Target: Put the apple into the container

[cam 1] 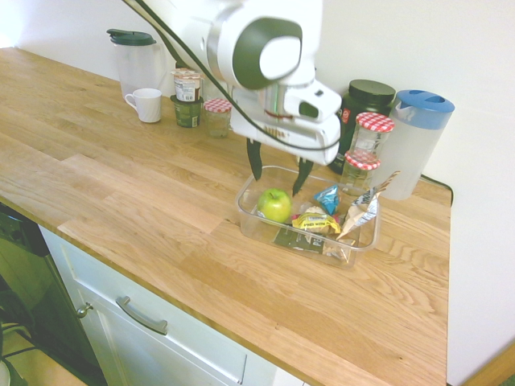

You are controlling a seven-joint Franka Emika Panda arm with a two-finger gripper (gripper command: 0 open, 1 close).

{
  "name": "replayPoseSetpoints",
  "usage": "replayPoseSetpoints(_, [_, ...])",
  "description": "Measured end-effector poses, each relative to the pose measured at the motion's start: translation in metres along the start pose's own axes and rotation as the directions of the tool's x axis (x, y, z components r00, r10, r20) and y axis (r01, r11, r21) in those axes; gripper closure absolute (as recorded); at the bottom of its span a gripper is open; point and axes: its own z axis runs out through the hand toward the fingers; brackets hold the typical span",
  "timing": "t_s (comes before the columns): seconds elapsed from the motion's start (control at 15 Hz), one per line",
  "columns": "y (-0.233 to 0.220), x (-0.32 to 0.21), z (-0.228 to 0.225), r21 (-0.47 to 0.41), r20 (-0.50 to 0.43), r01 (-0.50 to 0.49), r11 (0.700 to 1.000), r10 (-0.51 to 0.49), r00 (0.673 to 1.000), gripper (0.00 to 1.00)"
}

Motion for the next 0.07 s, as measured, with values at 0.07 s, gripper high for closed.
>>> replayPoseSetpoints(0.07, [-0.0221,-0.0275,-0.0214,0.008,0.017,0.039,0.999,-0.039,0.999,0.0])
